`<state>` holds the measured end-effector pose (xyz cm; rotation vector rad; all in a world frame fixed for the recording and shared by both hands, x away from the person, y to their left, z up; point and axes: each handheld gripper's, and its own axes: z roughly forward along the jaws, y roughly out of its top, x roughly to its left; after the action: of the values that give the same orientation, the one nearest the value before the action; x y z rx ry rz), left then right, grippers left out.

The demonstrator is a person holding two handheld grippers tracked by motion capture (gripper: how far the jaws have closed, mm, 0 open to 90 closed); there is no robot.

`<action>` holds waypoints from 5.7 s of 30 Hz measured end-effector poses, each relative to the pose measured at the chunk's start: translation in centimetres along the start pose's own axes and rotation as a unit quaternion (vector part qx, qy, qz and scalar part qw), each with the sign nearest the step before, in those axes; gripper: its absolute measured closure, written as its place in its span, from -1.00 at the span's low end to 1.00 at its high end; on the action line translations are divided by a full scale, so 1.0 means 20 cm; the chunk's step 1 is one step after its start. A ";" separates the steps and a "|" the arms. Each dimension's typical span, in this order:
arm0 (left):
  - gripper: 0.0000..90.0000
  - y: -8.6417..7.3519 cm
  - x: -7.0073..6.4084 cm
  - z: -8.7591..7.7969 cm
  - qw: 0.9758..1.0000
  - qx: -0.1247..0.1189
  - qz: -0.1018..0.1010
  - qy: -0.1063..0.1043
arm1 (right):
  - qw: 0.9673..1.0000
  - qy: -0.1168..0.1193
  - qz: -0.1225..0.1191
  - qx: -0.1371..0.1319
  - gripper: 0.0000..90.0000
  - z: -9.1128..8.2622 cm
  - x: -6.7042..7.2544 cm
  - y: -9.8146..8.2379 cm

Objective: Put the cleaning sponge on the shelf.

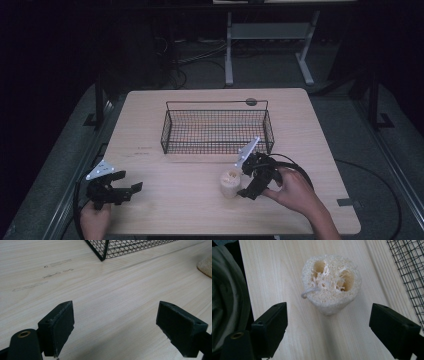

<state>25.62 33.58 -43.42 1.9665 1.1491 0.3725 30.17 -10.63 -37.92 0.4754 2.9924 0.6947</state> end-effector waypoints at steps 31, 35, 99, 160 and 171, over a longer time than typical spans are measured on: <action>-0.70 0.00 0.00 -0.01 1.000 -0.009 -0.005 0.000 | 0.999 0.023 -0.003 0.035 -0.54 0.13 -0.02 0.13; -0.70 0.00 0.00 -0.01 1.000 -0.011 -0.006 -0.001 | 0.999 0.019 -0.002 0.046 -0.41 0.14 -0.02 0.15; -0.70 -0.01 0.01 -0.03 1.000 -0.014 -0.008 0.011 | 1.000 -0.008 0.011 0.024 -0.33 -0.14 -0.26 0.28; -0.70 0.00 0.00 -0.02 1.000 -0.011 0.001 0.008 | 0.993 -0.067 0.097 0.023 -0.33 -0.18 -0.71 0.50; -0.70 0.01 -0.01 -0.02 1.000 -0.013 0.000 0.007 | 0.991 -0.074 0.104 0.034 -0.33 -0.12 -0.73 0.50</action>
<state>25.32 33.66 -43.02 1.9440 1.1470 0.4018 46.76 -7.59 -31.89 0.8143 2.8615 0.5426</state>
